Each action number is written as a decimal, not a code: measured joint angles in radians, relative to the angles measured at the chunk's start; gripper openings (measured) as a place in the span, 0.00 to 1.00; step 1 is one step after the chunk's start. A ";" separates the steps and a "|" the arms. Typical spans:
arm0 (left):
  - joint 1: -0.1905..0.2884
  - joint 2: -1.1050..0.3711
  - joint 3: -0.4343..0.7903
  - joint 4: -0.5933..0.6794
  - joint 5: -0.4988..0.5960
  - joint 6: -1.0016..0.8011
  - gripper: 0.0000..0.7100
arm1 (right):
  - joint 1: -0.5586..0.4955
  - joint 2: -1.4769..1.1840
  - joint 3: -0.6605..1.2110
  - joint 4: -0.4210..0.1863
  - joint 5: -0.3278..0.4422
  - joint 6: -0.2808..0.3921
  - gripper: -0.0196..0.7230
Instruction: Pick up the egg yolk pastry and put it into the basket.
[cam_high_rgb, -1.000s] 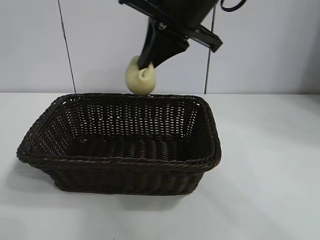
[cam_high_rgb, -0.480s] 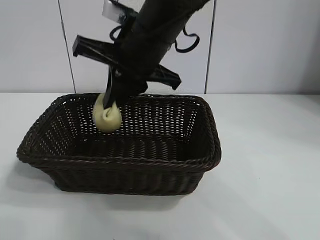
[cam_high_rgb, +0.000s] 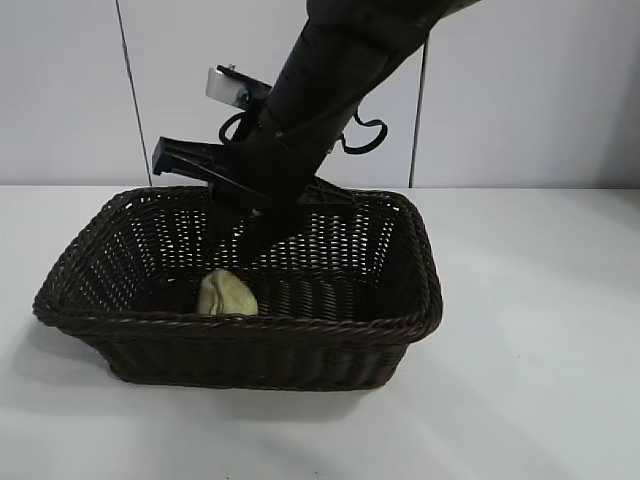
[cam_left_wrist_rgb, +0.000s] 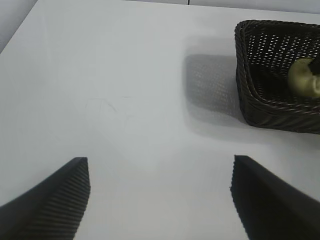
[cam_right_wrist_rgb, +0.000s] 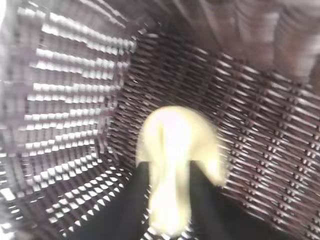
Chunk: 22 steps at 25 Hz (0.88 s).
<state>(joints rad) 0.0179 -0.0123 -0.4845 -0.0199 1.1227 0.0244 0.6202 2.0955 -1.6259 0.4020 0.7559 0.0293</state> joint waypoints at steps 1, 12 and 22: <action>0.000 0.000 0.000 0.000 0.000 0.000 0.80 | 0.000 -0.012 -0.009 -0.010 0.012 0.000 0.66; 0.000 0.000 0.000 0.000 0.000 0.000 0.80 | -0.028 -0.095 -0.246 -0.314 0.420 0.114 0.83; 0.000 0.000 0.000 0.000 0.000 0.000 0.80 | -0.190 -0.095 -0.261 -0.396 0.478 0.128 0.84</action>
<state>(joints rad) 0.0179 -0.0123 -0.4845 -0.0199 1.1227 0.0244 0.4298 2.0002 -1.8870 0.0065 1.2340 0.1570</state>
